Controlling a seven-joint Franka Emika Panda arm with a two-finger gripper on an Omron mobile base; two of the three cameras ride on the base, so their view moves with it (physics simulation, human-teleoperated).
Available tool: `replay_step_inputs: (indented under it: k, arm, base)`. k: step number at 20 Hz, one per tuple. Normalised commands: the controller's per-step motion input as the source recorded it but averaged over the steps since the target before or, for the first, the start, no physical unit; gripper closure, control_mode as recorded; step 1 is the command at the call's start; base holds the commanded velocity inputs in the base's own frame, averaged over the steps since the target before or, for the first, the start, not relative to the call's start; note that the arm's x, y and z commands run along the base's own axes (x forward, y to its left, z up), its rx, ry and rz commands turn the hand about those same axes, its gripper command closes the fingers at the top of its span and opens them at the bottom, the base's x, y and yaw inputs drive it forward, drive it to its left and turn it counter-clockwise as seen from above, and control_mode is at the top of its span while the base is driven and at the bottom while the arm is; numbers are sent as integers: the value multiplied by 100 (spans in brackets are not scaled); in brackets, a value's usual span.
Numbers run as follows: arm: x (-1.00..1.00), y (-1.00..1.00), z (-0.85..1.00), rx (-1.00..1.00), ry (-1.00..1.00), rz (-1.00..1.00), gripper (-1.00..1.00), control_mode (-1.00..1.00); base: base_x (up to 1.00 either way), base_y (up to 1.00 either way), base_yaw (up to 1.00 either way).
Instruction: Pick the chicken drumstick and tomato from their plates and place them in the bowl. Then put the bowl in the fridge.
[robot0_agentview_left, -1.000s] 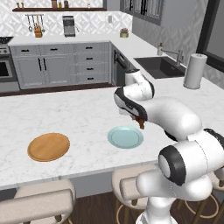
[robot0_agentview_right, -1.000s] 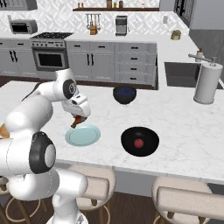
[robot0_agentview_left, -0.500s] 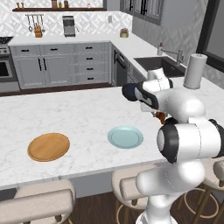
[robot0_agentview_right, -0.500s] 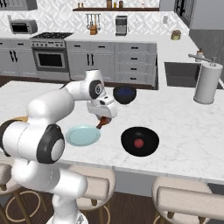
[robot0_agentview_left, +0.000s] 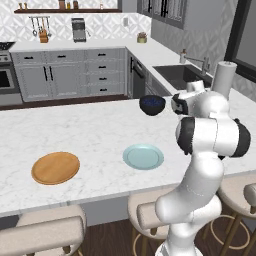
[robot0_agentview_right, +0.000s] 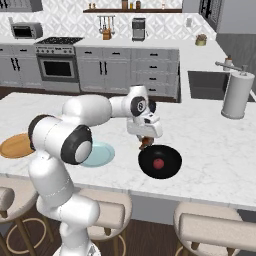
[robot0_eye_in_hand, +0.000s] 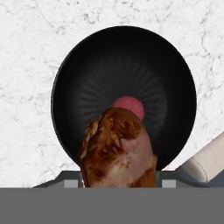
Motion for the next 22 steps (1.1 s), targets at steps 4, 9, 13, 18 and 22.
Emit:
replay_step_inputs:
  k: [4,9,13,18,22]
  arm:
    - [53,-55,-72,0,0,-2,100,-100]
    - [53,-5,-53,0,0,-3,100,-100]
    - [43,0,-53,1,0,-3,100,-100]
    - [-3,-8,-37,4,0,-2,-100,-100]
    - [-23,-17,0,4,-5,-2,-100,-100]
  base:
    - [0,0,0]
    - [0,0,0]
    - [0,0,0]
    - [0,0,0]
    - [0,0,0]
